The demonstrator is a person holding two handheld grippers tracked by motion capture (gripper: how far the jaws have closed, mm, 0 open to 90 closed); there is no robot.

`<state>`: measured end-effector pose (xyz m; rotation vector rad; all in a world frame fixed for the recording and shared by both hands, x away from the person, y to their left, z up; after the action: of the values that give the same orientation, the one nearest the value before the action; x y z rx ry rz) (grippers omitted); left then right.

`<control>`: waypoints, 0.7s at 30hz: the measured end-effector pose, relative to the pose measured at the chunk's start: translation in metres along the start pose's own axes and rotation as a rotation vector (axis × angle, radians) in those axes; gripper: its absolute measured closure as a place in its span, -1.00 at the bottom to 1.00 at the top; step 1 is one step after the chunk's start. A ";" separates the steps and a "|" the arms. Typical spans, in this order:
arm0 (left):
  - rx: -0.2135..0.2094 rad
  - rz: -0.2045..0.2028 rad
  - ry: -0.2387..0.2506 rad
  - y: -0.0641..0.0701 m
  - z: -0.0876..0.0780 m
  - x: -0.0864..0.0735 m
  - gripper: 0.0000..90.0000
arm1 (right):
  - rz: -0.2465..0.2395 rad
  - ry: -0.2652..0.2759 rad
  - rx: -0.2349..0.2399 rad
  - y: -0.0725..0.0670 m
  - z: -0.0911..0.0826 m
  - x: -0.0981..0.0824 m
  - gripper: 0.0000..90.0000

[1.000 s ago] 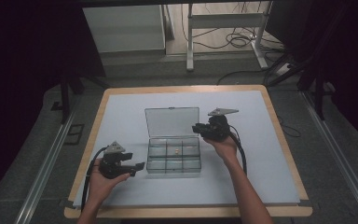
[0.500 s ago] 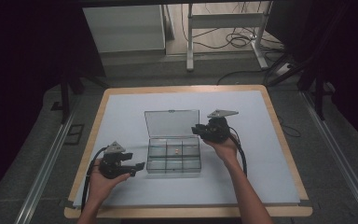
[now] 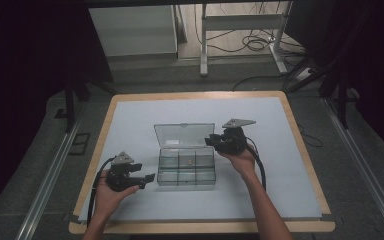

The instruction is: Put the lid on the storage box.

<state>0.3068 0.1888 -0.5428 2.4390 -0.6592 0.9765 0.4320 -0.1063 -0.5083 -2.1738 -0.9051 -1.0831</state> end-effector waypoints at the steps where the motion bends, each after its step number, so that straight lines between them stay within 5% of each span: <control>1: 0.000 0.000 0.000 0.000 0.000 0.000 -0.34 | -0.001 0.000 -0.001 0.000 0.000 0.000 0.47; 21: 0.001 -0.009 0.028 -0.001 -0.005 0.004 -0.32 | -0.023 -0.004 0.017 -0.007 -0.002 -0.004 0.34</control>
<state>0.3072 0.1912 -0.5373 2.4226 -0.6374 1.0053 0.4241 -0.1052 -0.5092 -2.1573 -0.9400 -1.0789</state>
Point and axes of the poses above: each handheld gripper's, and its own axes: z roughly forward along the jaws, x roughly out of its top, y roughly to its right, the point moved 5 cm from there along z, roughly forward along the jaws
